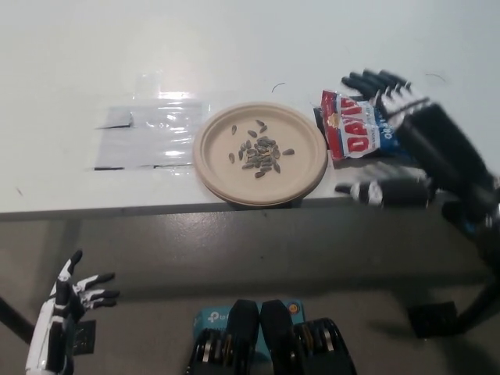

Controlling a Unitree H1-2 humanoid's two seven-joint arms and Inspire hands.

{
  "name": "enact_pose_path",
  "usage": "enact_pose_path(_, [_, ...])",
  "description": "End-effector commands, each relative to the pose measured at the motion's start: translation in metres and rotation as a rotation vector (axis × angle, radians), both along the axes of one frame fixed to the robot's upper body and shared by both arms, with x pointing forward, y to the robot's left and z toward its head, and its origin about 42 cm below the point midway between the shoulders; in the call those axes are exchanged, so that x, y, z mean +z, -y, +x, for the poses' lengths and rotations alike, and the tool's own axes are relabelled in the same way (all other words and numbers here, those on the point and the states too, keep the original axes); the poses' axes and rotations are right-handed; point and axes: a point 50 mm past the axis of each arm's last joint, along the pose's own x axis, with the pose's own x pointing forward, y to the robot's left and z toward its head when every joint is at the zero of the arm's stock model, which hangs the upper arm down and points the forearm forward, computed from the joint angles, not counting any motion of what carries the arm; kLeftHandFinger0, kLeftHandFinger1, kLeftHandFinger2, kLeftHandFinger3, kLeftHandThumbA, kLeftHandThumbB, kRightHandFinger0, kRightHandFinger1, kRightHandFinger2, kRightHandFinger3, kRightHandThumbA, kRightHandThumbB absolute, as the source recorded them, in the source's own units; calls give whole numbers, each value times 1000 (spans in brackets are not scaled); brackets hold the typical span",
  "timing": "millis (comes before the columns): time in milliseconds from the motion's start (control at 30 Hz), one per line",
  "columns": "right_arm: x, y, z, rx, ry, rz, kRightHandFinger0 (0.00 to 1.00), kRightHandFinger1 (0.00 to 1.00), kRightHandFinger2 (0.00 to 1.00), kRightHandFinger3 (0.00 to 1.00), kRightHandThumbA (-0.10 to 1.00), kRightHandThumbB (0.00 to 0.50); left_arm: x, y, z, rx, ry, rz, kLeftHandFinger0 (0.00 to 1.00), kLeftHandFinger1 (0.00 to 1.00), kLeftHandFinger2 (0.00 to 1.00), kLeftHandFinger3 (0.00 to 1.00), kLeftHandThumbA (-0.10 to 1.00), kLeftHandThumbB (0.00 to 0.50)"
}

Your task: The robot picks up a small bag of sunflower seeds on the right hand side and take it to the empty plate on the left hand side then pours some sunflower seeds on to the plate.

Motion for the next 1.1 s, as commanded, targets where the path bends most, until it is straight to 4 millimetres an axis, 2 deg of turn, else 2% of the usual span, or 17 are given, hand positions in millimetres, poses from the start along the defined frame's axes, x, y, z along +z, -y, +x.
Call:
enact_pose_path(0, [26, -1, -88, 129, 299, 406, 1000, 1000, 1000, 1000, 1000, 341, 28, 3, 30, -32, 123, 18, 709, 708, 833, 1000, 1000, 77])
enact_pose_path(67, [8, -3, -94, 108, 247, 467, 1000, 1000, 1000, 1000, 1000, 310, 29, 5, 33, -43, 128, 17, 847, 891, 1000, 1000, 1000, 86])
enact_pose_path(100, [-12, -3, -96, 66, 185, 536, 1000, 1000, 1000, 1000, 1000, 288, 31, 7, 35, -58, 134, 19, 941, 1000, 1000, 1000, 1000, 115])
enact_pose_path(133, [-14, -3, -97, 59, 183, 542, 1000, 1000, 1000, 1000, 1000, 285, 31, 8, 36, -61, 135, 19, 951, 1000, 1000, 1000, 1000, 115])
enact_pose_path(167, [-28, -2, -96, 19, 146, 584, 1000, 1000, 1000, 1000, 1000, 265, 32, 10, 38, -75, 143, 17, 1000, 1000, 1000, 1000, 1000, 138])
enact_pose_path(233, [-45, 1, -96, -19, 116, 617, 1000, 1000, 1000, 1000, 1000, 236, 34, 14, 42, -98, 153, 18, 1000, 1000, 1000, 1000, 1000, 147])
enact_pose_path(333, [-76, 1, -92, -85, 35, 618, 1000, 1000, 1000, 1000, 1000, 250, 35, 18, 43, -140, 160, 32, 1000, 1000, 1000, 1000, 1000, 174])
enact_pose_path(400, [-86, 2, -91, -102, 9, 612, 1000, 1000, 1000, 1000, 1000, 254, 35, 19, 42, -157, 159, 35, 1000, 1000, 1000, 1000, 1000, 184])
enact_pose_path(433, [-99, 2, -89, -124, -25, 608, 1000, 1000, 1000, 1000, 1000, 262, 33, 20, 40, -184, 149, 30, 1000, 1000, 1000, 1000, 1000, 202])
enact_pose_path(500, [-118, 2, -91, -149, -70, 615, 1000, 1000, 1000, 1000, 1000, 251, 27, 24, 33, -215, 136, 24, 1000, 1000, 1000, 1000, 1000, 208])
enact_pose_path(567, [-136, 1, -97, -173, -129, 614, 1000, 1000, 1000, 1000, 1000, 262, 16, 29, 20, -228, 113, 15, 1000, 1000, 1000, 1000, 1000, 213])
enact_pose_path(667, [-154, 1, -106, -186, -200, 617, 1000, 1000, 1000, 1000, 1000, 252, 6, 31, 3, -233, 84, 6, 1000, 1000, 1000, 1000, 1000, 198])
enact_pose_path(733, [-165, 0, -118, -188, -246, 614, 1000, 1000, 1000, 1000, 1000, 228, -2, 30, -11, -236, 60, 8, 1000, 1000, 1000, 1000, 1000, 204])
enact_pose_path(800, [-176, 0, -131, -196, -300, 622, 1000, 1000, 1000, 1000, 1000, 237, -9, 31, -22, -240, 43, 5, 1000, 1000, 1000, 1000, 1000, 230])
enact_pose_path(833, [-181, 0, -134, -200, -318, 623, 1000, 1000, 1000, 1000, 1000, 253, -11, 31, -25, -242, 35, 3, 1000, 1000, 1000, 1000, 1000, 242])
enact_pose_path(900, [-187, -2, -139, -203, -341, 625, 1000, 1000, 1000, 1000, 1000, 249, -14, 31, -29, -237, 26, 3, 1000, 1000, 1000, 1000, 1000, 246])
enact_pose_path(1067, [-196, -7, -144, -204, -373, 624, 1000, 1000, 1000, 1000, 1000, 256, -17, 26, -34, -227, 11, 9, 1000, 1000, 1000, 1000, 1000, 224])
